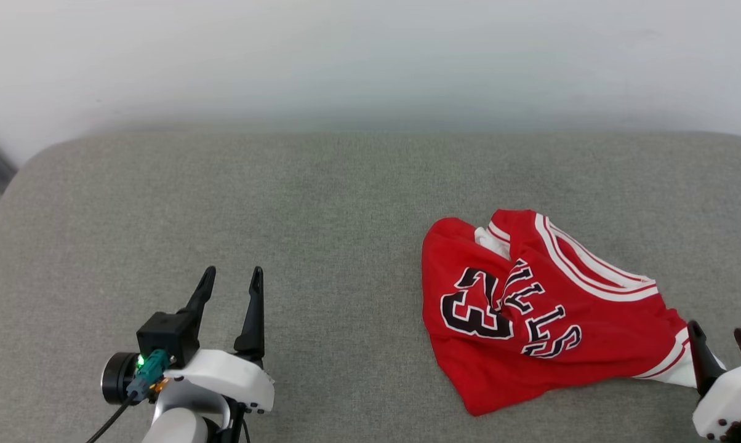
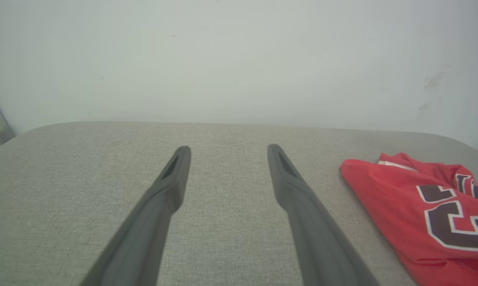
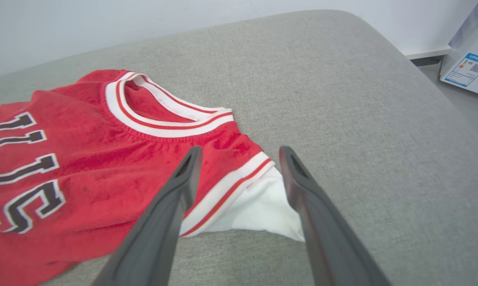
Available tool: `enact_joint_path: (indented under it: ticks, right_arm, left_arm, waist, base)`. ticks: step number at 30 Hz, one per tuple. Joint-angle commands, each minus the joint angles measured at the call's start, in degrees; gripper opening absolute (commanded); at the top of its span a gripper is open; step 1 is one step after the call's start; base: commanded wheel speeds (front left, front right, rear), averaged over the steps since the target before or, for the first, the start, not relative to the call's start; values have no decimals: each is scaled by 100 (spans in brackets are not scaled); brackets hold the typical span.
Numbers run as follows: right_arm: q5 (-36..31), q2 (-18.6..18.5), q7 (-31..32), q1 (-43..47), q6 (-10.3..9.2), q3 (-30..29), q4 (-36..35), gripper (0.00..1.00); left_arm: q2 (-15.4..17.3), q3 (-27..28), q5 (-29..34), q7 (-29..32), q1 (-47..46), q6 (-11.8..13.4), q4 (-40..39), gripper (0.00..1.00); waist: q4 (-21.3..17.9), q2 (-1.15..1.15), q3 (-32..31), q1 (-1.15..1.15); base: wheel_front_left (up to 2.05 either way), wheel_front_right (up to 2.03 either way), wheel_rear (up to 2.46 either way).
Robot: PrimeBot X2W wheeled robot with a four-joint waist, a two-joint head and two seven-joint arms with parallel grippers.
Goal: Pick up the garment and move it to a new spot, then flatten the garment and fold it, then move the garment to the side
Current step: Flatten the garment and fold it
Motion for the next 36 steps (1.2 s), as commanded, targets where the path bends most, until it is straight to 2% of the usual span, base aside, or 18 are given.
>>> enact_joint_path:
  ticks: [1,10,16,19,23,29,36]
  right_arm:
    - [-36,32,-113,62,-3,47,-116,100]
    - [-373,422,-991,455,-2,726,-932,100]
    - [-558,570,-1190,761,-3,825,-1489,100]
    - [-576,624,-1220,822,-3,897,-1791,100]
    - [-631,657,-1128,761,-2,1067,-2039,100]
    - [-578,676,-1183,469,-3,1342,-2311,100]
    - [-455,723,-1383,177,-2,1569,-2163,100]
  left_arm:
    - [32,5,-8,12,62,19,-9,100]
    - [116,-48,-91,252,371,73,-20,100]
    - [150,-137,-103,412,346,57,-2,100]
    - [132,-202,-109,540,171,-2,26,100]
    - [56,-406,-122,822,-165,-175,109,100]
    - [-89,-771,-126,1444,-1104,-563,357,100]
    - [-262,-1228,-197,2377,-2047,-962,861,100]
  waist:
    - [-13,0,-95,0]
    - [3,0,-454,0]
    - [21,0,-516,0]
    - [-101,0,-483,0]
    - [-356,0,-376,0]
    - [-848,0,141,0]
    - [-1352,0,703,0]
  base:
    - [0,0,0]
    - [0,0,0]
    - [0,0,0]
    - [0,0,0]
    - [0,0,0]
    - [0,0,0]
    - [0,0,0]
